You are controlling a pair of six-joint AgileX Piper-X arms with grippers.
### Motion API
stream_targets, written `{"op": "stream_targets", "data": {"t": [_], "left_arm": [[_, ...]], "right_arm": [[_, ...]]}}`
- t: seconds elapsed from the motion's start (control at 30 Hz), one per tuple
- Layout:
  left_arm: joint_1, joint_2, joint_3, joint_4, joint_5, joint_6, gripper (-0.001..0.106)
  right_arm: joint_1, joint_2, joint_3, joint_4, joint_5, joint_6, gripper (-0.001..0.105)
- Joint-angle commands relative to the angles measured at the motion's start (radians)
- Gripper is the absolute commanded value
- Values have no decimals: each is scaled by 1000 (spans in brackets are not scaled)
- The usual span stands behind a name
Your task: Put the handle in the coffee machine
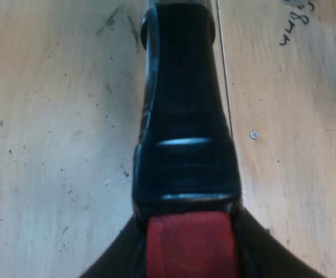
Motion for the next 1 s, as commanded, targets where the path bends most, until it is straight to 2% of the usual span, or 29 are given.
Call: {"op": "stream_targets", "data": {"t": [0.03,0.27,0.33,0.4,0.47,0.57,0.63,0.7,0.77,0.87,0.93,1.0], "left_arm": [[-5,-5,-10,-28,40,2,0],[12,-5,-10,-13,50,5,0],[41,-5,-10,-6,55,5,0],[145,-5,-10,-5,55,5,0],[206,-5,-10,10,59,5,0],[305,-5,-14,71,94,45,0],[368,-5,-13,104,96,83,0],[444,-16,-13,132,96,117,0],[504,-16,-15,147,96,126,0],[596,-16,-18,158,128,142,0],[655,-16,-18,157,159,147,0],[725,-13,-18,144,176,176,0]], "right_arm": [[1,-9,-12,-7,19,-24,98],[1,-11,-98,18,117,-63,98],[3,-11,-130,40,153,-69,98],[33,-11,-174,68,240,-83,98],[74,-11,-185,65,299,-85,98],[152,-11,-185,61,402,-85,96],[213,-11,-185,57,478,-80,89],[267,-11,-185,40,533,-68,75],[292,-11,-185,21,544,-62,71],[331,-11,-185,-16,561,-60,71],[366,-8,-182,-50,626,-60,71],[402,-8,-170,-107,735,-60,71]]}}
